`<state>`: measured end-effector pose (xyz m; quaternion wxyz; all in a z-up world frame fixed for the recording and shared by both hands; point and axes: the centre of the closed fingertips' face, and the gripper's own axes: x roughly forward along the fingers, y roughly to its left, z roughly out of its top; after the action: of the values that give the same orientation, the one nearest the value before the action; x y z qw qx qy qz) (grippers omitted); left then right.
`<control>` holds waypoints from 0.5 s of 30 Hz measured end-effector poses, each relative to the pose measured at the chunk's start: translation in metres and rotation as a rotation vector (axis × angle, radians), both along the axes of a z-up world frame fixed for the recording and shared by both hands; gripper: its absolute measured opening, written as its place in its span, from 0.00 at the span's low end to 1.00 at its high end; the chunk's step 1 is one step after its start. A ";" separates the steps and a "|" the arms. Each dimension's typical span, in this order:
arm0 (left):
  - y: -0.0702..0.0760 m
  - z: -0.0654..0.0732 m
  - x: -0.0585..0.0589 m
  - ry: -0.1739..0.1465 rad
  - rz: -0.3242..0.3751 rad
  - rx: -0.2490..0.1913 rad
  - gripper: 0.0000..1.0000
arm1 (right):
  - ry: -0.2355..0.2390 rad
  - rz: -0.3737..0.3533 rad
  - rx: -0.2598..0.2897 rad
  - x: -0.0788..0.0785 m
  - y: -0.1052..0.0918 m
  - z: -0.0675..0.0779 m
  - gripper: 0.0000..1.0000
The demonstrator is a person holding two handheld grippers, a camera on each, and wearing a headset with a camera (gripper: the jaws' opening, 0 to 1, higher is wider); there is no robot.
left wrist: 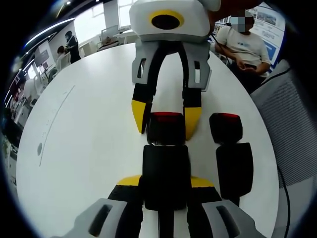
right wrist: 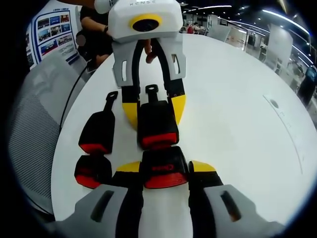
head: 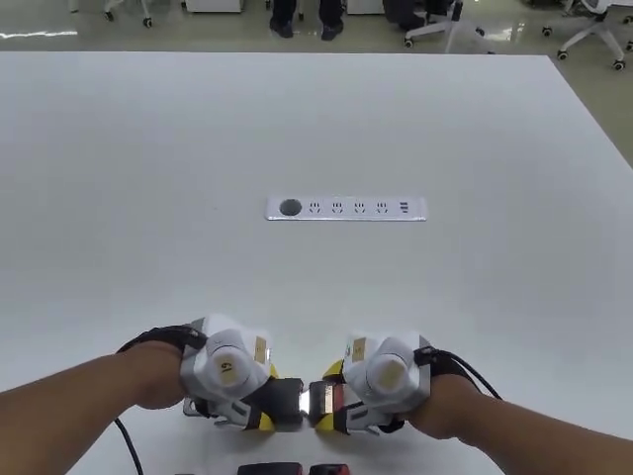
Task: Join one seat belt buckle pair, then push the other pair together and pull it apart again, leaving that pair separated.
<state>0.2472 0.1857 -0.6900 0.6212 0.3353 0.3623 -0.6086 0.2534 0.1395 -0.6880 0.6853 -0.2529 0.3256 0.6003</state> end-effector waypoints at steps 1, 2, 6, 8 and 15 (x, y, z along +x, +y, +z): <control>0.000 0.000 0.000 0.000 0.000 -0.001 0.34 | 0.000 0.000 0.001 0.001 0.000 0.000 0.33; 0.000 0.000 0.000 0.000 0.000 -0.001 0.34 | 0.000 0.000 0.002 0.000 0.001 -0.001 0.33; -0.002 0.003 -0.001 -0.001 0.000 0.000 0.34 | -0.002 0.001 0.002 -0.001 0.001 -0.002 0.33; -0.001 0.003 -0.001 0.000 0.001 -0.004 0.34 | -0.005 0.001 0.003 -0.003 0.002 -0.002 0.33; 0.000 0.003 0.000 0.000 0.003 -0.013 0.34 | -0.008 -0.017 0.019 -0.002 0.003 -0.004 0.33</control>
<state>0.2468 0.1854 -0.6875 0.6244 0.3308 0.3586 -0.6100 0.2511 0.1429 -0.6923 0.6940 -0.2458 0.3195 0.5965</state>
